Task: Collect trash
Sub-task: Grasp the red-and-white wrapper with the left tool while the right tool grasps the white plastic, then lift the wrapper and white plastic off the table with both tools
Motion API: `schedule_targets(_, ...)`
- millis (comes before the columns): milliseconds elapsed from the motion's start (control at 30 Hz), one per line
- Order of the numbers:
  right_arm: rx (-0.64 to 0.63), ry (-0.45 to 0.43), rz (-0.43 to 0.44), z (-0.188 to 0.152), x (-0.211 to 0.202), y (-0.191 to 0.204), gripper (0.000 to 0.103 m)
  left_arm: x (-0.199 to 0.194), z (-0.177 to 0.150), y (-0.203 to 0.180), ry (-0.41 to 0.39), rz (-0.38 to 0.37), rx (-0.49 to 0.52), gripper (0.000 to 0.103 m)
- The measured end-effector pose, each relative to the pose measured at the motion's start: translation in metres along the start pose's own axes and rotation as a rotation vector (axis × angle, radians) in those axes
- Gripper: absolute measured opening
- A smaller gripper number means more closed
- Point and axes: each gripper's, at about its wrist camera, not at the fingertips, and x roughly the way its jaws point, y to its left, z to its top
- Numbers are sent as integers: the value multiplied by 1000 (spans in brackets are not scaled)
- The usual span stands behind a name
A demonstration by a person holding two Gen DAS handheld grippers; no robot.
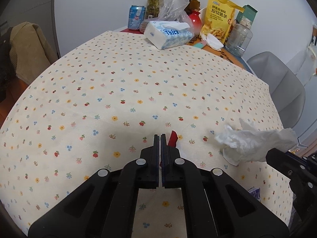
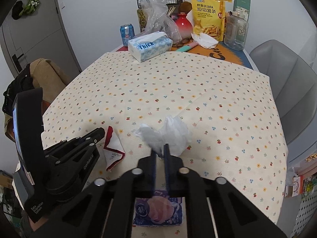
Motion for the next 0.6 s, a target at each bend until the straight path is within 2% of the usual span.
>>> schedule_targets(400, 72, -60, -53, -16, -41, -33, 3, -22, -2, -12, -41, -12, 18, 3)
schedule_targets(433, 81, -66, -58, -18, -44, -37, 3, -18, -2, -11, -22, -11, 13, 14)
schedule_targets(467, 92, -71, -63, -20, -47, -42, 3, -13, -2, -9, 2, -18, 5, 36)
schedule_targets(500, 99, -73, -66, -21, -49, -45, 3, -11, -3, -7, 7, -23, 3, 48)
schedule_targets(533, 110, -74, -71, -23, -50, -50, 3, -10, -3, -7, -3, -13, 6, 57)
schedule_targets(600, 130, -74, -81, -28, -52, -59, 3, -4, -4, -8, -1, 18, 11, 59)
